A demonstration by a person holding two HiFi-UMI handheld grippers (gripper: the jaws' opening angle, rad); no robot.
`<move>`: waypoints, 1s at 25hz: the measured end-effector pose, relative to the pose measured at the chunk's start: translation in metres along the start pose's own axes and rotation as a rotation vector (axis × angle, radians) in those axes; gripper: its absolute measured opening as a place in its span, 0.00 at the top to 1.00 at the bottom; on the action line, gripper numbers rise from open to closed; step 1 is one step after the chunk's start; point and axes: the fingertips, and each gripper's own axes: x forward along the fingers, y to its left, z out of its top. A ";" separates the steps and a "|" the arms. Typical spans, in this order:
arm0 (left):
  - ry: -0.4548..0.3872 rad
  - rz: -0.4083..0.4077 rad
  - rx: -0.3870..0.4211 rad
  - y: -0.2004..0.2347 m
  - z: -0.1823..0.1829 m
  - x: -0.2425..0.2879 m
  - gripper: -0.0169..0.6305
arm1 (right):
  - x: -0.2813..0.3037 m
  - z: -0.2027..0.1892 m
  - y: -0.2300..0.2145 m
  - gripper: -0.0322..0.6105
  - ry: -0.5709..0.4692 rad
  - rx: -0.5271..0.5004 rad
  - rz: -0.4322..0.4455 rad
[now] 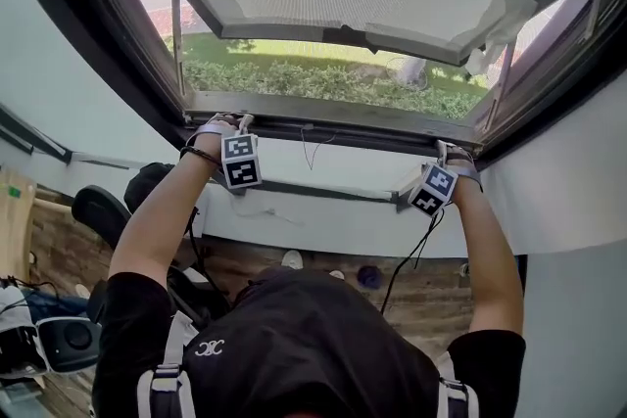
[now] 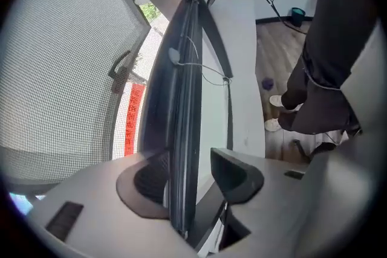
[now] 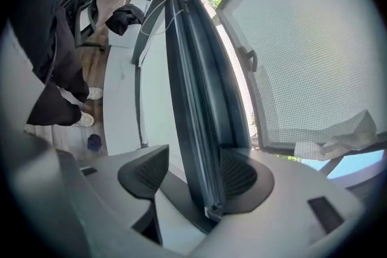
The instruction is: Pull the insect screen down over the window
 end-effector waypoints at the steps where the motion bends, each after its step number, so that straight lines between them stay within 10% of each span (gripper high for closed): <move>1: 0.006 0.000 0.003 -0.003 0.000 0.006 0.66 | 0.004 -0.001 0.004 0.53 0.003 0.002 0.003; 25: 0.015 0.052 -0.120 -0.013 0.000 0.043 0.64 | 0.043 -0.005 0.025 0.49 0.097 -0.047 -0.021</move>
